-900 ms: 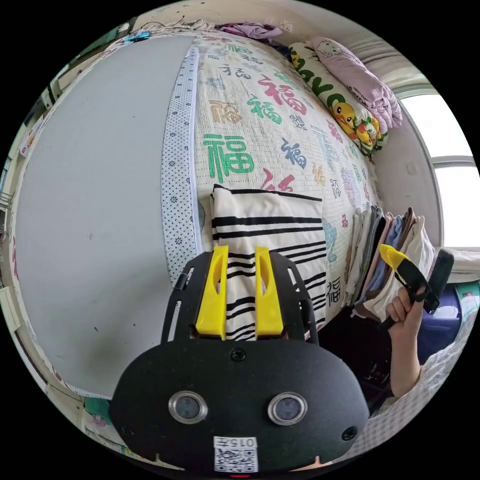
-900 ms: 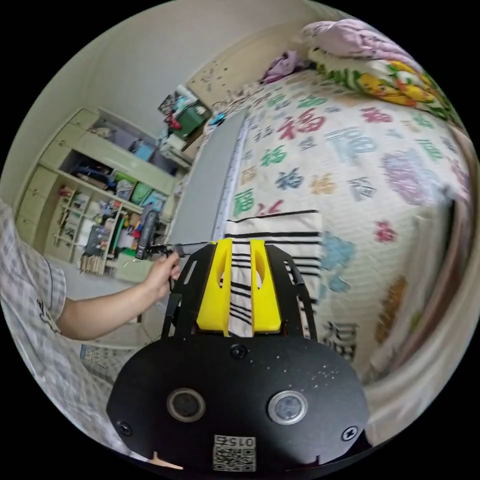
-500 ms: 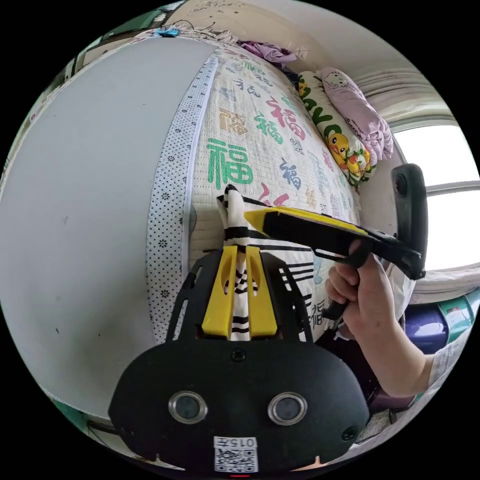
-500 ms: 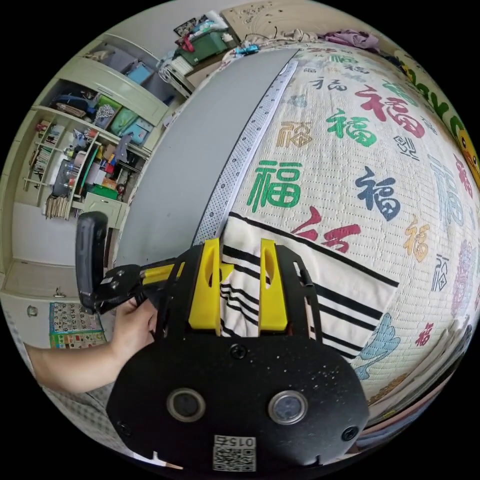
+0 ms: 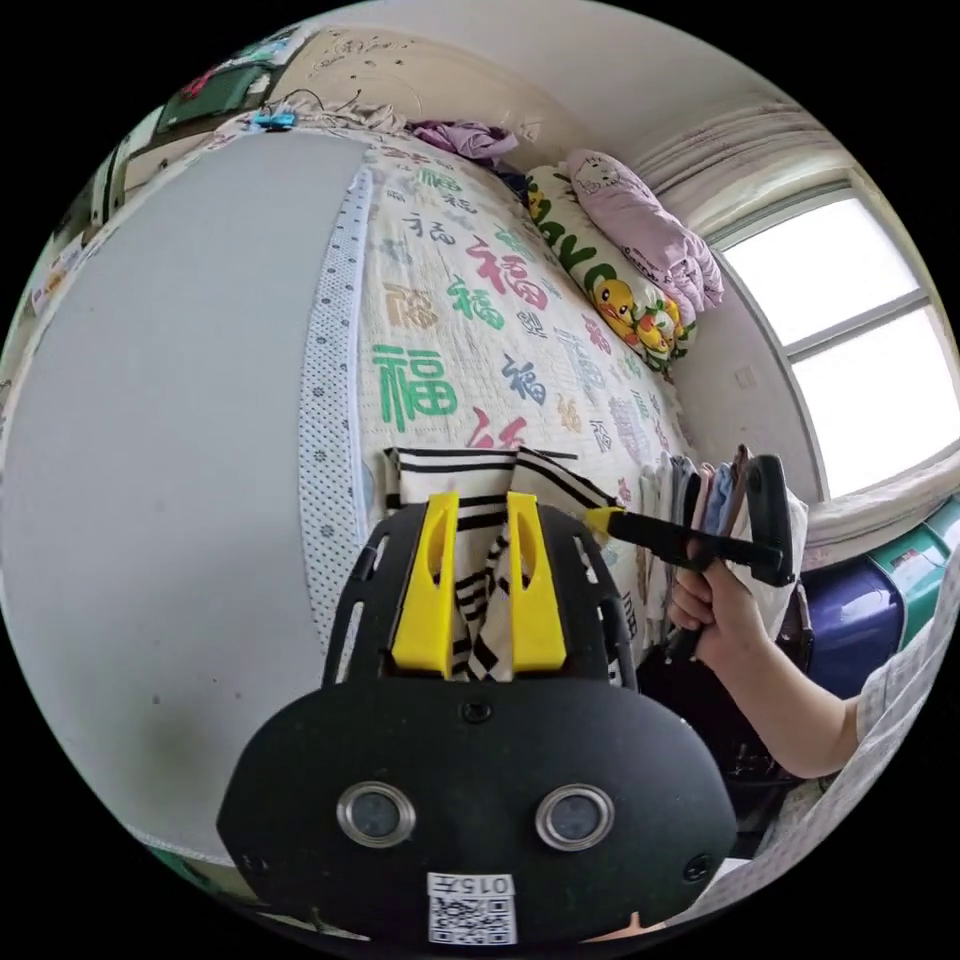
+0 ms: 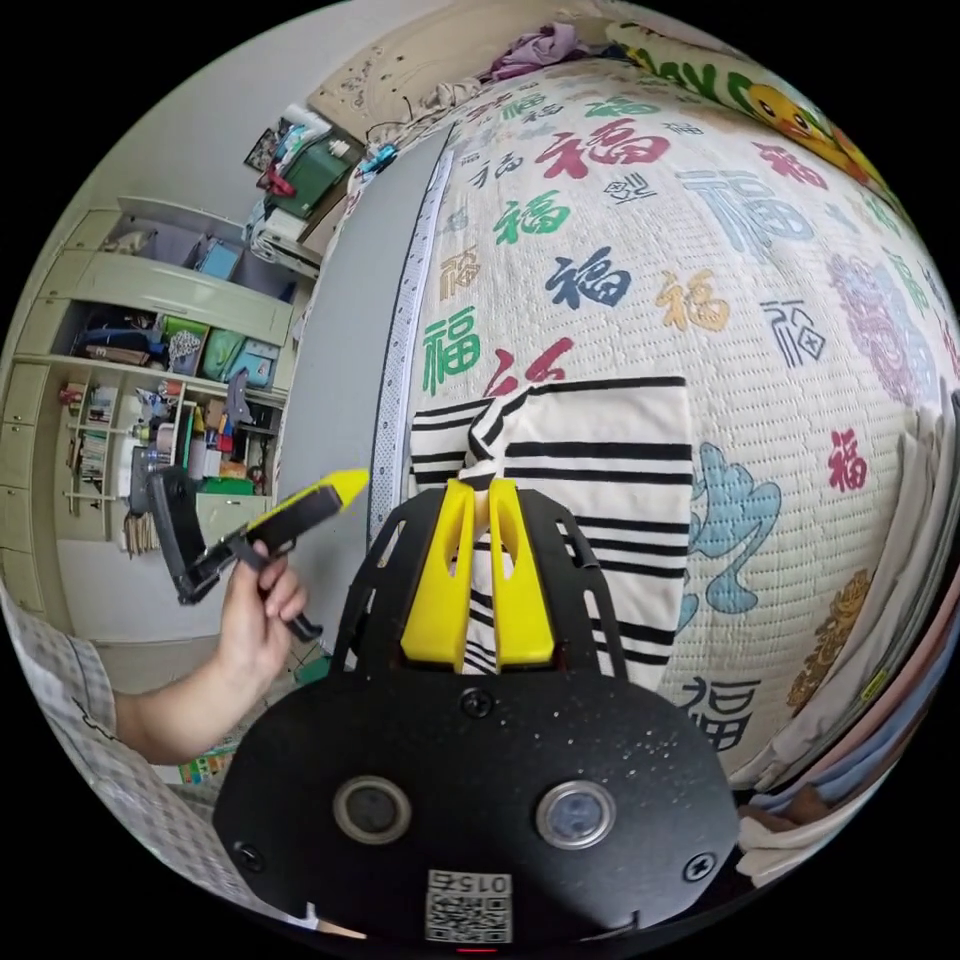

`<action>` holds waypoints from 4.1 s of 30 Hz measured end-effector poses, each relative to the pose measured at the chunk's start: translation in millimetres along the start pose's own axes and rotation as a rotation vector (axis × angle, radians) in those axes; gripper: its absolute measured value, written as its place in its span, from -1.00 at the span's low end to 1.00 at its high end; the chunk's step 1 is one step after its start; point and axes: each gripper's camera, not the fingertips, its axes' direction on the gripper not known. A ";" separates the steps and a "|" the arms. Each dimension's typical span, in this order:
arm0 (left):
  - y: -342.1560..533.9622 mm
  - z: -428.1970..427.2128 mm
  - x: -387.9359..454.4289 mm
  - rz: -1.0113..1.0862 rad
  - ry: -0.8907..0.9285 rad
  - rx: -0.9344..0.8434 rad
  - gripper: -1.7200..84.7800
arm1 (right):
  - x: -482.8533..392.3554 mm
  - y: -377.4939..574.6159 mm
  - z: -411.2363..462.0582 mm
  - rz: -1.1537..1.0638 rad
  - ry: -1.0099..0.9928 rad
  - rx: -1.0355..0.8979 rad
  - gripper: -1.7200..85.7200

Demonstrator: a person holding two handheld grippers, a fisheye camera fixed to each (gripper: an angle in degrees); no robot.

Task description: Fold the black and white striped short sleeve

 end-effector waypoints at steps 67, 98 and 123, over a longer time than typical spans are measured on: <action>147.6 -607.3 -499.4 -0.268 -0.176 0.100 -0.89 | 255.4 -106.0 14.8 -0.049 0.400 0.023 -0.91; 253.8 -552.8 -501.1 -0.914 0.239 -0.127 -0.78 | 577.7 -121.3 -61.9 0.526 -0.318 -0.274 -0.83; 147.5 -580.5 -477.2 -0.837 0.293 -0.102 -0.98 | 631.6 -262.4 -179.6 0.324 -0.339 -0.318 -0.95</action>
